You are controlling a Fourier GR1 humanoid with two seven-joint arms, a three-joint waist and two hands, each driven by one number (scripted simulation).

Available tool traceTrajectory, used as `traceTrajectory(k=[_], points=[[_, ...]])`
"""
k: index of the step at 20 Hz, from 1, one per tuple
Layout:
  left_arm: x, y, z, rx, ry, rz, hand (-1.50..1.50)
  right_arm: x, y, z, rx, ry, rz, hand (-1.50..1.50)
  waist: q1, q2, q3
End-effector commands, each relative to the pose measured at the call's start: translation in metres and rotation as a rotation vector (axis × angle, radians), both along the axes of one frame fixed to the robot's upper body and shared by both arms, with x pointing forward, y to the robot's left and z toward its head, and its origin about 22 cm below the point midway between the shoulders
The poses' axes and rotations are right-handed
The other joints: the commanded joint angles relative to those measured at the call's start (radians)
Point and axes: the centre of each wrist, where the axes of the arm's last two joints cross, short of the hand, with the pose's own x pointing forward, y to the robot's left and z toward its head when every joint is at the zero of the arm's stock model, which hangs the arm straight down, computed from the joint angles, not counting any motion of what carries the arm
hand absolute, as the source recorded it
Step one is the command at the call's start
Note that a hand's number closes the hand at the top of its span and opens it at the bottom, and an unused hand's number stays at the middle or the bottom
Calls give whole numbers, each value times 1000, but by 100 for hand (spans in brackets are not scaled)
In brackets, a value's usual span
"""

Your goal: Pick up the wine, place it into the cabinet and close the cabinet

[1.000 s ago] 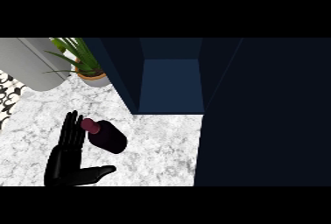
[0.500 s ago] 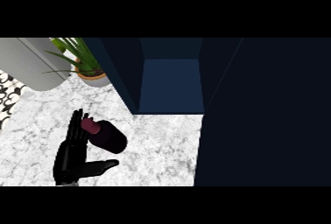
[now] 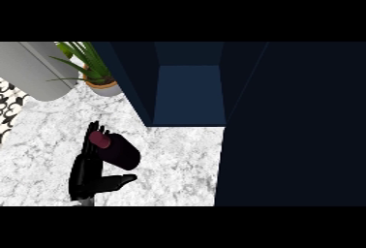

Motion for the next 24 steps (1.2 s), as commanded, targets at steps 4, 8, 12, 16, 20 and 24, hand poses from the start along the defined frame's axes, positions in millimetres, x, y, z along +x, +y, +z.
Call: traceTrajectory(k=[4, 8, 12, 16, 20, 24], points=[[8, 5, -14, -19, 15, -31, -150, -27, 3, 8, 31, -32, 46, -150, 1, 0, 0], [13, -9, -29, -11, 7, -29, -150, -27, 0, 11, 42, -54, 32, -150, -2, 1, 0], [18, -15, -29, -38, -9, -15, -150, -43, -1, 11, 16, -47, 42, -150, -5, 0, 0], [26, -7, -31, -110, -19, -58, -150, -27, 11, 10, 49, -33, 32, -150, -1, 0, -1], [16, -4, -33, -149, -30, -136, 150, -15, -3, 12, 18, -23, 42, -150, 2, 0, 0], [23, -17, -39, -63, -58, -180, 150, -31, 9, 14, 43, -34, 41, -150, -3, 0, -1]])
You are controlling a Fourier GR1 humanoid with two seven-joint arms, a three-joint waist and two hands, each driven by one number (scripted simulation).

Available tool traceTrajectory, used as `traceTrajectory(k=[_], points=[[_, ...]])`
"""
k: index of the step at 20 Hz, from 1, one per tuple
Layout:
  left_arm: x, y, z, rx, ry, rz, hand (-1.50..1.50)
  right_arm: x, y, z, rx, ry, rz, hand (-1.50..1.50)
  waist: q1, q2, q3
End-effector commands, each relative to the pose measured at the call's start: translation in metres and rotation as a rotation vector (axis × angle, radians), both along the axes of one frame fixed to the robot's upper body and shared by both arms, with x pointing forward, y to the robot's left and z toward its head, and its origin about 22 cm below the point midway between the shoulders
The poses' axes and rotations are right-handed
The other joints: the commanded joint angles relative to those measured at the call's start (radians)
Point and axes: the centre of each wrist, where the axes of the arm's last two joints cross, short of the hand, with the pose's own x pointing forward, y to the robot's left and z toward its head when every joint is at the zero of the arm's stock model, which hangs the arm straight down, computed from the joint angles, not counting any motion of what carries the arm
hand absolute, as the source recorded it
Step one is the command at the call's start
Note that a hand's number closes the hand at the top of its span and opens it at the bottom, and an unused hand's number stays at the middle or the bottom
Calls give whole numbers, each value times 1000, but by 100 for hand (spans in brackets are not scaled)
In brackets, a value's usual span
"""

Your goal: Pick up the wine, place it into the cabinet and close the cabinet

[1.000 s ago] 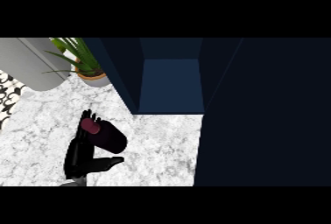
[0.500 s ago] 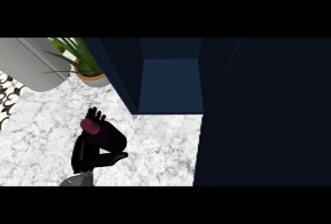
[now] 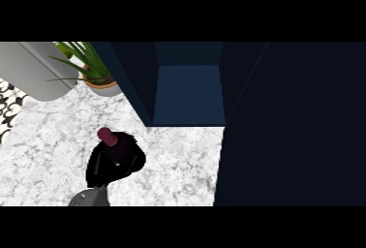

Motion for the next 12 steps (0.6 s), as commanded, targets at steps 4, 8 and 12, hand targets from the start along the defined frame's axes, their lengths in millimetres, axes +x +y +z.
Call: traceTrajectory(k=[4, 8, 12], points=[[2, 7, 2, 151, -53, -56, 150, -18, -14, 9, 35, -55, 38, -150, 2, 0, 1], [-15, 47, 18, 169, -45, -45, 150, -16, -8, 14, 36, -37, 29, -150, 10, -2, 0], [-27, 95, 24, 180, -102, 4, 150, -27, -11, 4, 39, -50, 25, -150, 6, -2, 1]])
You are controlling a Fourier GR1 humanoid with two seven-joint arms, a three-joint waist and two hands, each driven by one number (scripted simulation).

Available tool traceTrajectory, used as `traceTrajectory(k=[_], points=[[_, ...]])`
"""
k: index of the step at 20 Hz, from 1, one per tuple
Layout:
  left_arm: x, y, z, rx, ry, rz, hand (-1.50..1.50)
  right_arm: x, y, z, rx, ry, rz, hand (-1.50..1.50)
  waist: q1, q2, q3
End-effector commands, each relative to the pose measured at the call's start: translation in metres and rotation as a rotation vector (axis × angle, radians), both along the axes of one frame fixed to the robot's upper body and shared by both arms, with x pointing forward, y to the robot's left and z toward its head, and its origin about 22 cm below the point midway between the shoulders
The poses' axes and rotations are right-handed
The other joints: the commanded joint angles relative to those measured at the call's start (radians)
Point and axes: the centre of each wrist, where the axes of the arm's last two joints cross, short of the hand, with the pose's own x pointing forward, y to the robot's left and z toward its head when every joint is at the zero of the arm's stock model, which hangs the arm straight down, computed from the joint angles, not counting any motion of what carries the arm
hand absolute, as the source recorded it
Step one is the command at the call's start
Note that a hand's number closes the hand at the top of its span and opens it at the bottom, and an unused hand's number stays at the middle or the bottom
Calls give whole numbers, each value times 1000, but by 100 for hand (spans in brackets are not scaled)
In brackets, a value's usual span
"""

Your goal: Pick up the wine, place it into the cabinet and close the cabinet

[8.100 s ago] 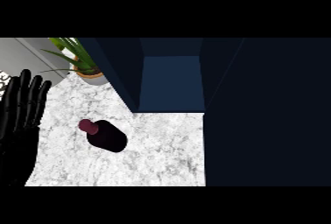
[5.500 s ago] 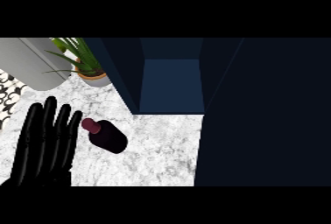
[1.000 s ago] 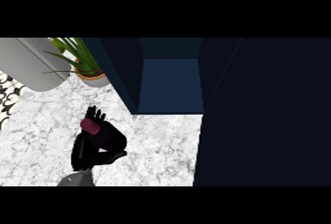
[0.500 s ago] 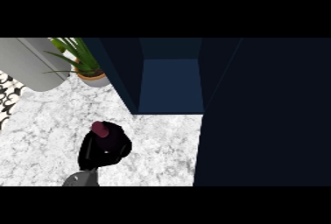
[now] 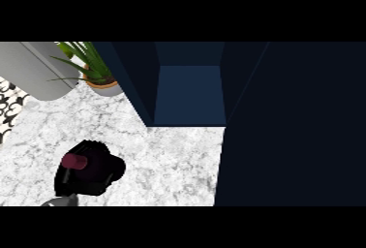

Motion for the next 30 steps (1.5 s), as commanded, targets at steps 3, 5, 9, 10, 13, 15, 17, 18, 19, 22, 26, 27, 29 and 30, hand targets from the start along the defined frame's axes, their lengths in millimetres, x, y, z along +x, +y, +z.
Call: traceTrajectory(k=[3, 5, 9, 10, 13, 15, 17, 18, 19, 22, 26, 27, 29, 30], points=[[-20, -5, 7, 57, -86, 22, 150, -17, -3, 7, 29, -29, 41, -150, 6, 0, 0], [0, 8, 30, 69, -130, 69, 150, -15, -1, 10, 34, -28, 34, -150, 5, 0, 0], [2, 1, 35, 83, -223, 92, 150, -11, -5, 13, 39, -59, 50, -150, 3, 1, 0], [3, -3, 54, 63, -213, 92, 150, -26, -4, 14, 47, -29, 70, -150, 3, -1, 0], [2, -8, 77, -16, -218, 4, 150, -25, -9, 18, 39, -28, 46, -150, 3, -2, 0], [-12, -9, 83, -12, -213, -23, 150, -29, 7, 3, 56, -28, 47, -150, 4, -2, 0], [5, -27, 102, -61, -192, -63, 150, -7, 4, 10, 48, -35, 39, -150, 4, 1, 0], [0, -39, 105, -57, -204, -47, 150, -20, 0, 9, 45, -39, 53, -150, 2, 0, 0], [-5, -13, 115, -51, -206, -73, 150, -29, -4, 8, 50, -31, 36, -150, 1, -1, 0], [2, -51, 144, -8, -212, -65, 150, -12, 1, 6, 41, -17, 23, -150, 3, 1, 0], [3, -80, 171, 18, -203, -88, 150, -24, 0, 5, 45, -27, 50, -150, -1, 0, 0], [-3, -87, 171, 12, -188, -106, 150, -11, -3, 0, 47, -26, 44, -150, 1, 1, 0], [8, -93, 174, -15, -182, -153, 150, -20, 0, 8, 60, -27, 39, -150, -2, 1, 0], [-1, -118, 177, -46, -167, -167, 150, -5, 1, 2, 53, -27, 54, -150, 1, 1, 0]])
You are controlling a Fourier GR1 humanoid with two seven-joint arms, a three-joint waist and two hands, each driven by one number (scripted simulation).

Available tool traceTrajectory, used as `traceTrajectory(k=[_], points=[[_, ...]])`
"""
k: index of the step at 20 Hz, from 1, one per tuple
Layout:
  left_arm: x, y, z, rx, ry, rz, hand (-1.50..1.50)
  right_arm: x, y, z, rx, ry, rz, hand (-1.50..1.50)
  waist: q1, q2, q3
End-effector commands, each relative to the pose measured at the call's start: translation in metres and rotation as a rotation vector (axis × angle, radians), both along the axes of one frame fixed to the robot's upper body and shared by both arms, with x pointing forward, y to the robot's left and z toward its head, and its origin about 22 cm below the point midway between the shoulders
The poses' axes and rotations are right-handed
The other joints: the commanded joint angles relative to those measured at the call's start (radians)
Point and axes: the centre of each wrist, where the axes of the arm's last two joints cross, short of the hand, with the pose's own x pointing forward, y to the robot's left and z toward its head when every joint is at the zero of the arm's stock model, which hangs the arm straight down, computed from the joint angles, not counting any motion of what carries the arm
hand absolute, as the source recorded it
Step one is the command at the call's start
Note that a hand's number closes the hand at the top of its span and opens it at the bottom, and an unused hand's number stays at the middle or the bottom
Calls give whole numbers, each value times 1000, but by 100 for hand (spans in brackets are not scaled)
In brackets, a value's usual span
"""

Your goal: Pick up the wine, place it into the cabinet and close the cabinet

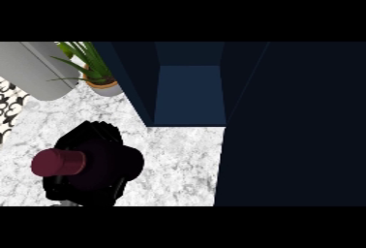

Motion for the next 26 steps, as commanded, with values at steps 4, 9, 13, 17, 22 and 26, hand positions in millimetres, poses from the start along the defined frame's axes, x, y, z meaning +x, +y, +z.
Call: traceTrajectory(k=[4, 9, 13, 17, 22, 26], points=[[-7, -49, 48, -49, -31, -46, 150, -27, -6, 7, 44, -30, 36, -150, -3, -1, 0], [6, -88, 50, -62, 4, -82, 150, -17, -1, 7, 45, -39, 35, -150, -3, 1, -1], [22, -125, 73, -60, 17, -65, 150, -17, -3, 5, 52, -46, 57, -150, -10, 1, 0], [36, -123, 70, -36, -1, -6, 150, -31, -8, 14, 32, -24, 51, -150, -9, 1, -1], [41, -147, 73, -27, -13, 28, 150, -15, -15, -3, 30, -33, 35, -150, -9, 2, 0], [45, -156, 78, -18, -29, 34, 150, -34, -17, -1, 29, -32, 34, -150, -11, 1, 0]])
